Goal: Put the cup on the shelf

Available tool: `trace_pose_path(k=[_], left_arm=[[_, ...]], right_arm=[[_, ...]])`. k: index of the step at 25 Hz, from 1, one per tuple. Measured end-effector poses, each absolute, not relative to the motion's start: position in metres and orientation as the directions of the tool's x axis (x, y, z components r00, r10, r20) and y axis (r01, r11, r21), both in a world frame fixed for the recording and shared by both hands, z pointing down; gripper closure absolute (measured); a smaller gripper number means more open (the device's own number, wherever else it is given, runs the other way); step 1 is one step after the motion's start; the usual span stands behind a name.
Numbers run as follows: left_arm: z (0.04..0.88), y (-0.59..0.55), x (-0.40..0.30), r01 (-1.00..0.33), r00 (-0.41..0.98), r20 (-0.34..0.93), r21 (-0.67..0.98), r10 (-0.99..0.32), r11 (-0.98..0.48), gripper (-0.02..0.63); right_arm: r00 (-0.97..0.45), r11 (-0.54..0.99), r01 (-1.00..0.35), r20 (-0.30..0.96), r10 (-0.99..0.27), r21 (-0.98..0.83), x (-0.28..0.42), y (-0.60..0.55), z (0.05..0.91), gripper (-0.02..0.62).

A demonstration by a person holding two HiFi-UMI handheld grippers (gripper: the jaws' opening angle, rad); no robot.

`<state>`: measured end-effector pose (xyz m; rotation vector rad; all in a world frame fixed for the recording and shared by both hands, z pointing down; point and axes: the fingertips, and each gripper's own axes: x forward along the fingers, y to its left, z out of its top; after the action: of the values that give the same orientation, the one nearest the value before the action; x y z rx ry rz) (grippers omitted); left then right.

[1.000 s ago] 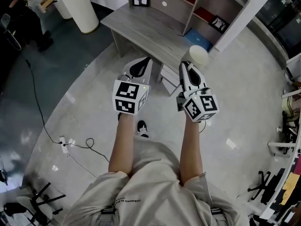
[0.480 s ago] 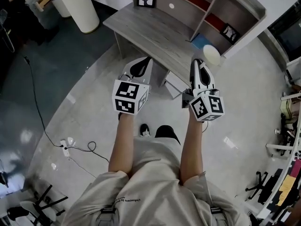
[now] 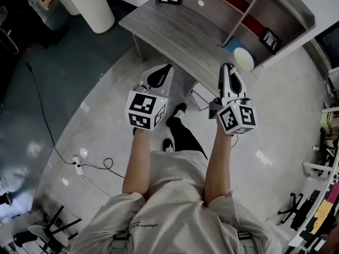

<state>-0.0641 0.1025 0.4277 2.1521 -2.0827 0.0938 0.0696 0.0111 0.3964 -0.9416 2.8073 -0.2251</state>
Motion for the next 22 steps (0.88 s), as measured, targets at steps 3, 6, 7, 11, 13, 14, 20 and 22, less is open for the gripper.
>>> trace_pose_path(k=[3, 6, 7, 11, 13, 14, 20, 22], left_arm=[[0.422, 0.080, -0.082, -0.999, 0.029, 0.141, 0.047, -0.990, -0.022, 0.597], [0.412, 0.058, -0.093, -0.999, 0.038, 0.141, 0.023, -0.989, -0.035, 0.597], [0.409, 0.050, -0.096, -0.999, 0.042, 0.143, 0.011, -0.989, -0.041, 0.597], [0.401, 0.014, -0.110, -0.998, 0.051, 0.140, -0.013, -0.989, -0.054, 0.597], [0.399, -0.003, -0.116, -0.998, 0.058, 0.142, -0.015, -0.988, -0.060, 0.597], [0.397, -0.010, -0.118, -0.998, 0.061, 0.140, -0.012, -0.988, -0.064, 0.597], [0.387, -0.056, -0.143, -0.998, 0.056, 0.138, -0.018, -0.989, -0.059, 0.597], [0.383, -0.069, -0.154, -0.998, 0.049, 0.137, -0.020, -0.989, -0.052, 0.597]], right_arm=[[-0.792, 0.797, -0.572, -0.122, -0.598, -0.193, 0.051, -0.010, 0.393, 0.574], [-0.789, 0.799, -0.567, -0.147, -0.597, -0.203, 0.037, -0.031, 0.383, 0.574], [-0.788, 0.800, -0.566, -0.154, -0.596, -0.201, 0.034, -0.039, 0.380, 0.574], [-0.790, 0.806, -0.561, -0.169, -0.589, -0.187, 0.019, -0.071, 0.370, 0.574], [-0.783, 0.801, -0.567, -0.176, -0.597, -0.192, 0.015, -0.087, 0.367, 0.574], [-0.780, 0.799, -0.571, -0.178, -0.600, -0.192, 0.013, -0.095, 0.365, 0.574], [-0.775, 0.797, -0.577, -0.188, -0.603, -0.179, -0.011, -0.145, 0.352, 0.574], [-0.777, 0.800, -0.574, -0.193, -0.599, -0.174, -0.022, -0.160, 0.348, 0.574]])
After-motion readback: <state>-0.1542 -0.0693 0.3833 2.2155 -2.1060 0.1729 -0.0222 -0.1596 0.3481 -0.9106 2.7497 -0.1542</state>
